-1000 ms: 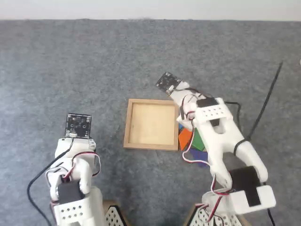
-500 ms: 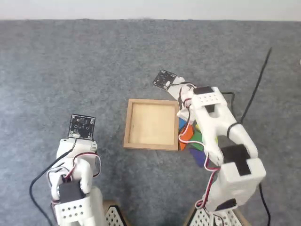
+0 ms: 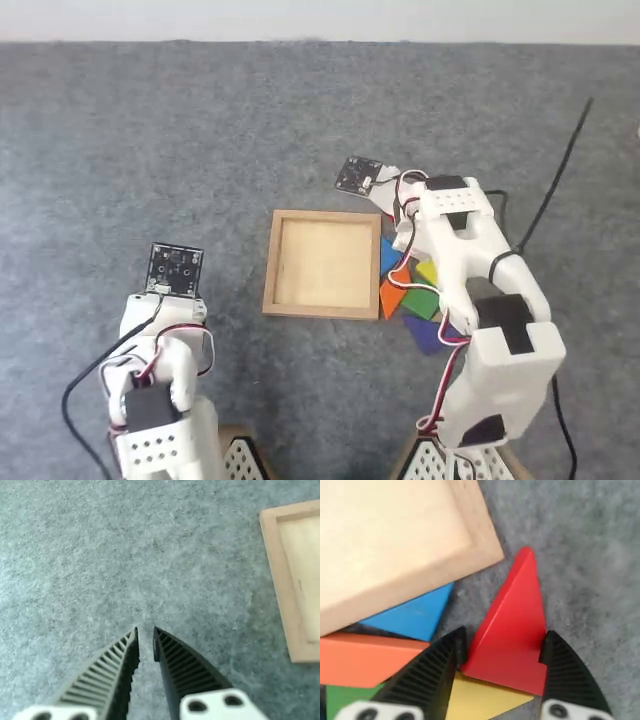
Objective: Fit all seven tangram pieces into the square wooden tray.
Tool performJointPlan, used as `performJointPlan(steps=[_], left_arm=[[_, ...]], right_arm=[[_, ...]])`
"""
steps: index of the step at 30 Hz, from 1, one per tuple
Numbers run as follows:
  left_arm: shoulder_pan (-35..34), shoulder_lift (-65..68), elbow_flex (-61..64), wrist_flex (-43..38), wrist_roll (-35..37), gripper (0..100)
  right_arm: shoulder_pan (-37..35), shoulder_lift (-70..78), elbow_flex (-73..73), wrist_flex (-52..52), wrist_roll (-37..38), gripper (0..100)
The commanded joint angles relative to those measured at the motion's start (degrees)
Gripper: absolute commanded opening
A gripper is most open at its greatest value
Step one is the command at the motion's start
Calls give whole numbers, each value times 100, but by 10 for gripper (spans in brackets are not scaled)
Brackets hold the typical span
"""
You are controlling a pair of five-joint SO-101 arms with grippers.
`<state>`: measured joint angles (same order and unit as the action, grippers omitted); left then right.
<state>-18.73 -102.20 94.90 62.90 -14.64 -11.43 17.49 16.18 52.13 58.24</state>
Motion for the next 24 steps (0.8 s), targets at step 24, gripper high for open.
performJointPlan(steps=[24], left_arm=[[26, -62, -4, -185, -360, 62]], right_arm=[[-101, -558, -1618, 2466, 844, 247]])
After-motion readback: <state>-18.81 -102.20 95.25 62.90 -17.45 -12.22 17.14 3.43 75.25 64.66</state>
